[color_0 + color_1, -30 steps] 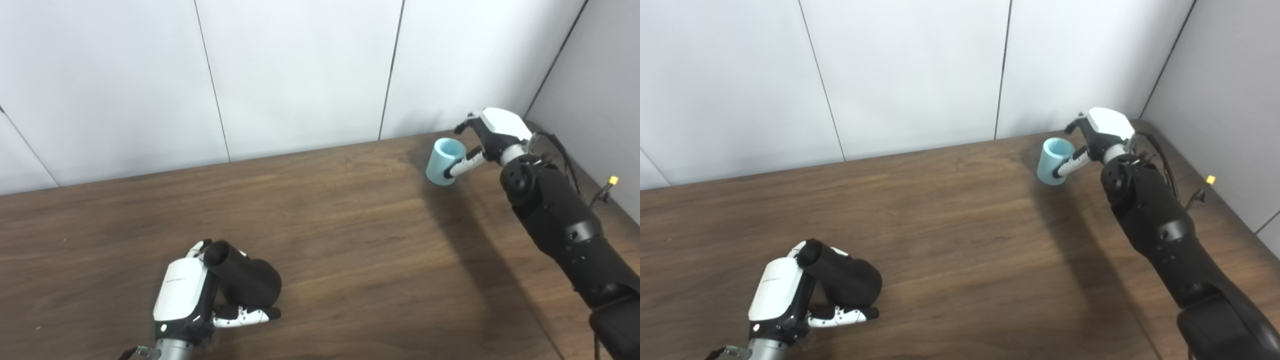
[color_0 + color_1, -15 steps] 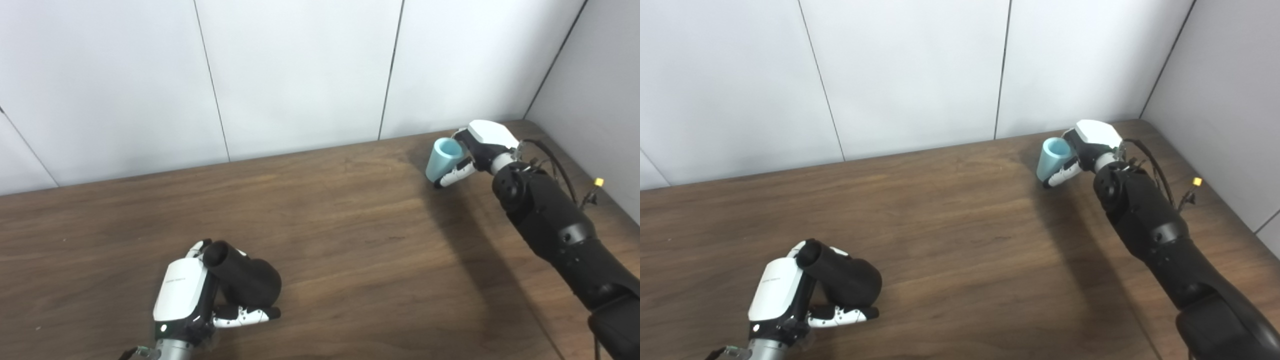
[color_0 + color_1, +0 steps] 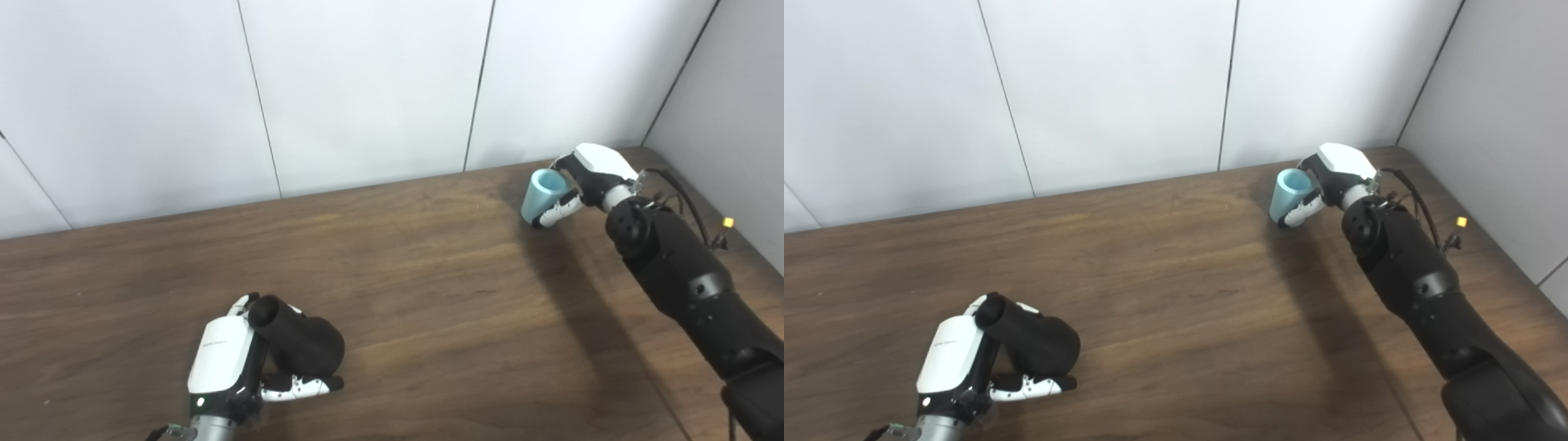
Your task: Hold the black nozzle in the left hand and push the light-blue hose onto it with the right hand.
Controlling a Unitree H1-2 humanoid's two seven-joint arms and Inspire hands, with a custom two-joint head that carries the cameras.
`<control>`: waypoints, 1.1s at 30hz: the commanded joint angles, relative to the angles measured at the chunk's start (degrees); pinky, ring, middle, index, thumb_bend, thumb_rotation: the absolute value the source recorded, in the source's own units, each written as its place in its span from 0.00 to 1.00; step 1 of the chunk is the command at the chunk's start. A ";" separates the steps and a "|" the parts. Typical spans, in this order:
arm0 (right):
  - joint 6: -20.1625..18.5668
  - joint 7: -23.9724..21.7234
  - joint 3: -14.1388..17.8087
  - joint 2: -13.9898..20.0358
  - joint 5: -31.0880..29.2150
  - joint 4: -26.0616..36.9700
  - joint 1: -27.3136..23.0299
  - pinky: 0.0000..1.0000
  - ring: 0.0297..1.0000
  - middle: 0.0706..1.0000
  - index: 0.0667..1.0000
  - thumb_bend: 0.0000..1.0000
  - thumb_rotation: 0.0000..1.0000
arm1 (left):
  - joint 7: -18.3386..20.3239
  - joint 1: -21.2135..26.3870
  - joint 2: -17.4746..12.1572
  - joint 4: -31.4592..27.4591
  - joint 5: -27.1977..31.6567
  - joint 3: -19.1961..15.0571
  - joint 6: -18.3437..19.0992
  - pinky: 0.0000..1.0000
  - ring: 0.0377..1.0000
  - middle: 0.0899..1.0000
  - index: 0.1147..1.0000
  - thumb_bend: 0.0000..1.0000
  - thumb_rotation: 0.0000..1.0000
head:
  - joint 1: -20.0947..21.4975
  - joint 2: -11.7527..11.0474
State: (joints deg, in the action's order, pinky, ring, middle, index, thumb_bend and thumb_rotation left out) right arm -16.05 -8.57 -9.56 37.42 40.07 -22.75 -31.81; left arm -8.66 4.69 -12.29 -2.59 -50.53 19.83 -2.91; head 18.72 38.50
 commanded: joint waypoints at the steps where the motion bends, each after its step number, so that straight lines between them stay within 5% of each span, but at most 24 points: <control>1: 0.77 1.93 1.12 2.85 0.32 1.66 -2.32 0.83 0.93 0.85 0.59 0.92 0.28 | -0.88 -2.19 -0.73 1.14 -0.38 0.43 -1.09 0.89 0.59 0.43 0.42 0.52 0.00 | 0.02 0.10; 18: 2.09 6.42 1.77 2.17 0.63 1.82 -1.63 0.80 0.88 0.77 0.54 0.86 0.24 | -0.73 -2.19 -0.78 1.28 -0.26 0.48 -1.13 0.89 0.60 0.43 0.42 0.52 0.00 | -0.14 0.51; 20: 2.50 6.93 1.80 2.16 0.56 1.71 -1.55 0.81 0.87 0.77 0.47 0.59 0.17 | -0.66 -2.24 -0.81 1.20 -0.25 0.47 -1.06 0.89 0.60 0.43 0.42 0.52 0.00 | -0.06 0.62; 21: 2.56 7.04 1.89 2.10 0.39 1.68 -1.52 0.81 0.87 0.76 0.46 0.56 0.16 | -0.58 -2.28 -0.81 1.14 -0.23 0.45 -0.99 0.89 0.60 0.43 0.42 0.52 0.00 | -0.06 0.66; 27: 4.86 9.15 2.12 1.99 -0.70 0.51 -1.48 0.89 0.83 0.71 0.45 0.53 0.15 | -0.71 -2.24 -0.79 1.47 -0.40 0.57 -1.04 0.90 0.60 0.43 0.42 0.52 0.00 | -0.23 0.63; 33: 5.82 11.39 2.75 1.37 -1.19 -0.06 -1.05 0.83 0.78 0.65 0.45 0.52 0.13 | -0.71 -2.30 -0.76 1.38 -0.33 0.63 -1.08 0.90 0.60 0.43 0.42 0.52 0.00 | -0.21 0.66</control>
State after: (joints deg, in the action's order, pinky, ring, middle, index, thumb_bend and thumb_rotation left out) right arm -11.34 0.44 -8.21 37.29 39.27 -24.00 -31.09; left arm -8.69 4.62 -12.31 -2.59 -50.55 19.95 -2.93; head 18.46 39.11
